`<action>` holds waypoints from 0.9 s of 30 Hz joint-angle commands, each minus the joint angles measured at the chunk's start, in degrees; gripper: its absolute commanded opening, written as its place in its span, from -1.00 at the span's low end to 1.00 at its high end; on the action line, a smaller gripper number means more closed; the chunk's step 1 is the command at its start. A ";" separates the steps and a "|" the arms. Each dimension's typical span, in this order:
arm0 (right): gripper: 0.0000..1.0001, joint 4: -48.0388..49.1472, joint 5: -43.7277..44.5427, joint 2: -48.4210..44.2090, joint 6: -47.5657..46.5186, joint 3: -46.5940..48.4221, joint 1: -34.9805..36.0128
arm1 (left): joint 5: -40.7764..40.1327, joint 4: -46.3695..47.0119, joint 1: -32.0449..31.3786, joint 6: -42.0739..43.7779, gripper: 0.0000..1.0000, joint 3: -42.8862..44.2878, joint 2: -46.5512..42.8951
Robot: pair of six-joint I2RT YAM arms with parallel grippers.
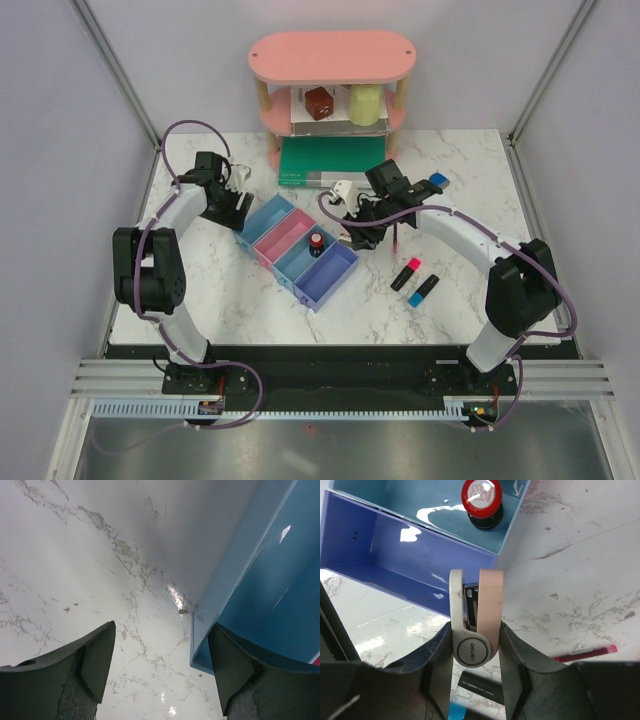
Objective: Sort the stationery into containers
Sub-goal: Place the stationery in the storage box.
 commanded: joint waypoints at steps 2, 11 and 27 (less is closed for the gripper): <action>-0.25 0.59 -3.30 -1.50 -0.38 0.10 2.57 | 0.85 1.86 0.33 -1.92 0.61 0.96 -1.91; -0.26 1.46 -3.39 -0.54 0.05 -2.36 6.70 | 1.37 0.98 0.33 -2.28 0.61 1.57 -3.23; -0.25 3.66 -2.25 5.35 0.32 -1.05 9.87 | 2.52 0.37 0.33 -2.72 0.61 1.49 -4.90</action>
